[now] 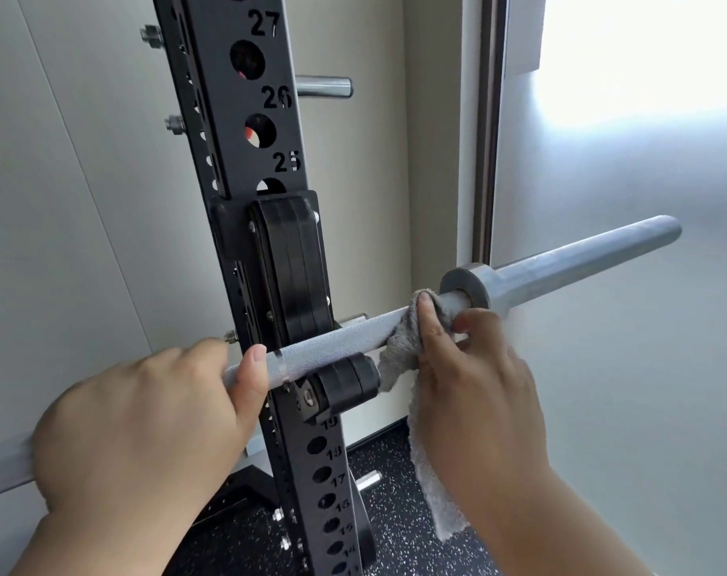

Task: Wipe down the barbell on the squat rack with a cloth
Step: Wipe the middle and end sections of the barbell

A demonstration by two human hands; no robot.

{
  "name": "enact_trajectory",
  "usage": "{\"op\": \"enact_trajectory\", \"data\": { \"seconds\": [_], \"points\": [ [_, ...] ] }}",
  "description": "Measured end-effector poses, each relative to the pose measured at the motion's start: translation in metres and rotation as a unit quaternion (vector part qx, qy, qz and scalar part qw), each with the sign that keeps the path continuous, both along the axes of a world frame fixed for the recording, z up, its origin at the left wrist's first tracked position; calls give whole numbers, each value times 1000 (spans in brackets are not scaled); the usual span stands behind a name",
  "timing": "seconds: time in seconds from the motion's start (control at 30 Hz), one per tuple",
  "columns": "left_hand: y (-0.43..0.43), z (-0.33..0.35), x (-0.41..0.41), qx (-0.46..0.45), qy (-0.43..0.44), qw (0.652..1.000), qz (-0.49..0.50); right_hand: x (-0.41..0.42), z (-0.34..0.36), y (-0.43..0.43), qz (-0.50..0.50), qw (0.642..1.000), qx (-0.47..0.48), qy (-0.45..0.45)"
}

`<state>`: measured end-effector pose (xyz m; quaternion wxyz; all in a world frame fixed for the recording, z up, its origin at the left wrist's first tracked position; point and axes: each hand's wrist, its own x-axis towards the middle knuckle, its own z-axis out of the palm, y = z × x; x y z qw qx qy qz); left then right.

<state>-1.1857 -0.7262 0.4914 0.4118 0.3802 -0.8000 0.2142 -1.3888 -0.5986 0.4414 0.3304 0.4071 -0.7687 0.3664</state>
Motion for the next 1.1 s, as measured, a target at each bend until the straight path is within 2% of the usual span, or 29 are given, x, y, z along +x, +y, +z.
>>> {"op": "enact_trajectory", "data": {
  "seconds": [0.23,0.4,0.43,0.53,0.63,0.7,0.8,0.9,0.97,1.03,1.1],
  "points": [
    [-7,-2,-1,12,-7,1000,4,1,-5,11,117,987,46,-104],
    [-7,-3,0,11,-17,1000,5,14,-8,-4,252,949,-14,-189],
    [-7,-3,1,12,-20,1000,7,15,-8,-6,252,952,-6,-174],
    [-8,-3,1,15,-19,1000,9,0,-1,-4,158,982,23,-98],
    [-7,-3,0,10,-13,1000,3,-24,7,3,87,980,8,-181],
    [-8,-4,0,7,-13,1000,5,-14,11,5,131,964,-12,-232],
    [-9,-4,1,13,-18,1000,12,13,8,0,185,961,-18,-204],
    [-8,-4,1,14,-16,1000,11,-6,5,-6,140,973,-45,-177],
    [-7,-4,1,11,-12,1000,7,-22,9,-3,93,969,-85,-210],
    [-7,-4,0,6,-7,1000,6,-23,6,-6,105,958,-97,-251],
    [-9,-6,1,6,-6,1000,5,-4,1,-12,146,957,-64,-241]
  ]
}}
